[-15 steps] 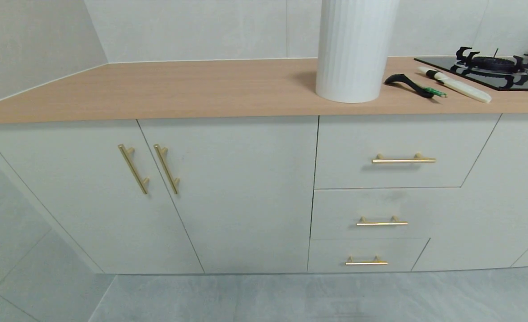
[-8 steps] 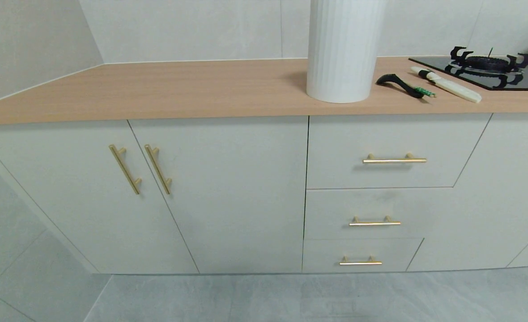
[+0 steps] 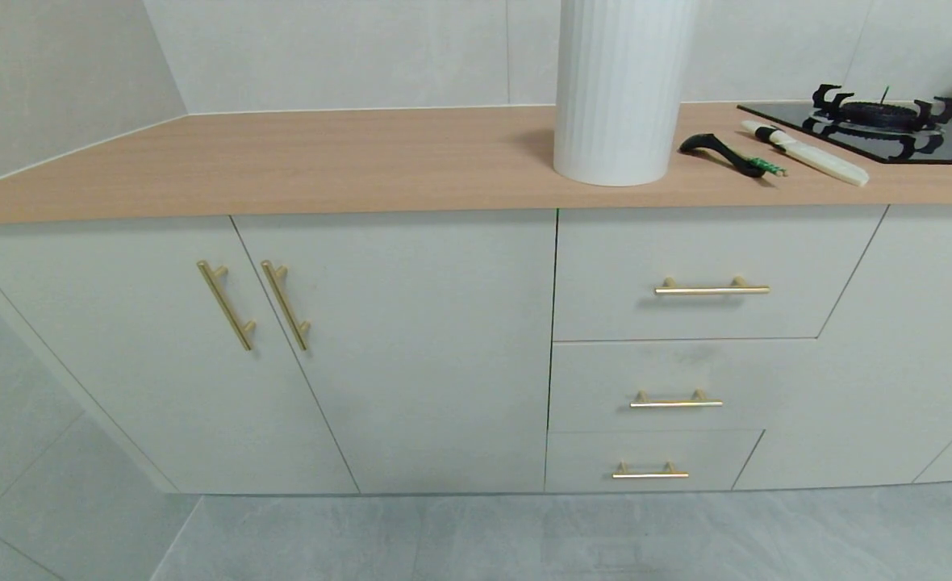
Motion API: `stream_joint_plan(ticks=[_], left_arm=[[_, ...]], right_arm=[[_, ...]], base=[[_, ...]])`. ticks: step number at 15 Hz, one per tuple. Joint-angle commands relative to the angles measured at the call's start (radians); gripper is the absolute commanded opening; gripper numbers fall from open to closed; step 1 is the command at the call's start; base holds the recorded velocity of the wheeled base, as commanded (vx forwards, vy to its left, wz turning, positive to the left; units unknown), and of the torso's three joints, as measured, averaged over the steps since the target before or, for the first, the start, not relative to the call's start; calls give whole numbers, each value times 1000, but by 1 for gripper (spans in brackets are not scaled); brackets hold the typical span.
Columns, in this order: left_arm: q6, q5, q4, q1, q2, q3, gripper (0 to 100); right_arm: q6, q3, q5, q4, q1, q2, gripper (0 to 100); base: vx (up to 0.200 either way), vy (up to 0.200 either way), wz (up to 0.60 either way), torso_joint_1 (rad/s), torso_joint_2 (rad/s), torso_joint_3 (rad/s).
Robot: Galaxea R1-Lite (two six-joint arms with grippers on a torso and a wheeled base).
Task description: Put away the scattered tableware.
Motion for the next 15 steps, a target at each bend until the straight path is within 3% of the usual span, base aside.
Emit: stream_joint_plan(ticks=[1, 5, 10, 15], left_arm=[[0, 0, 0, 0, 1, 1, 100], [0, -1, 0, 0, 1, -1, 100], [0, -1, 0, 0, 1, -1, 100], [0, -1, 0, 0, 1, 1, 100]], right_arm=[[-2, 0, 0, -2, 1, 2, 100], [17, -169, 40, 18, 41, 124, 100], [13, -204, 238, 14, 79, 603, 100], [15, -451, 244, -25, 160, 1068, 100]], base=[[0, 0, 0, 0, 0, 0], [0, 0, 0, 0, 0, 0], [0, 0, 0, 0, 0, 0], [0, 0, 0, 0, 0, 0]])
